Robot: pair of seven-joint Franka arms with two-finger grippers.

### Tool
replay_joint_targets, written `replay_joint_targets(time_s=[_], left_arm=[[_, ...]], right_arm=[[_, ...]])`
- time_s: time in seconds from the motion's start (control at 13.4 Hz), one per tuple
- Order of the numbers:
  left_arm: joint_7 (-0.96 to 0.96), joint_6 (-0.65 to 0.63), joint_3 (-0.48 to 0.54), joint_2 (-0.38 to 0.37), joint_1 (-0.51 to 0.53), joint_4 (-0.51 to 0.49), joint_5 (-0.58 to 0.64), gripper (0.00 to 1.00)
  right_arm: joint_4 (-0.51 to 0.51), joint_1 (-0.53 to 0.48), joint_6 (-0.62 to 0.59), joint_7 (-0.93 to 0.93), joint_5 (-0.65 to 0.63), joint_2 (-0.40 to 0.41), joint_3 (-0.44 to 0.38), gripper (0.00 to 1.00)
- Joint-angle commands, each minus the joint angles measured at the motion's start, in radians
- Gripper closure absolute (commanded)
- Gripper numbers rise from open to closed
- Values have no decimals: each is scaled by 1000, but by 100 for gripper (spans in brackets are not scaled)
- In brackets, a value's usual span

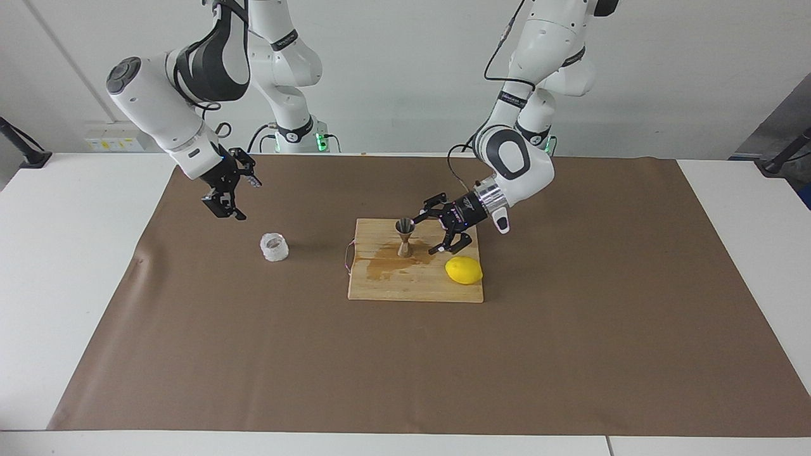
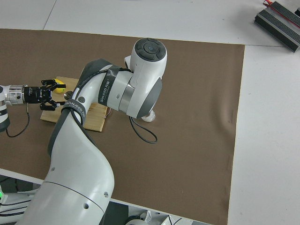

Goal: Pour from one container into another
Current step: 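Withdraw the left gripper while the right gripper reaches the white cup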

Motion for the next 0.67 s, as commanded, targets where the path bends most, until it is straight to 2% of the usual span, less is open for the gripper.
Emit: replay_joint_targets(time_s=[0.0,0.15,0.37,0.6], left_arm=[[-104,-36,-1,-34,33,-10,126,0],[-169,-75,0,-55,75,-10,248,0],[-292,-102,3,-91,137,-4,475,0],[-370,-213,5,-105,245,34,736,0]], right_arm=[[-22,-47,19,-155,78,56,6,0],[-31,-63,22,-216,89,84,6,0],[-63,-90,85,-411,187,132,6,0],[-79,-106,122,-466,233,165,8,0]])
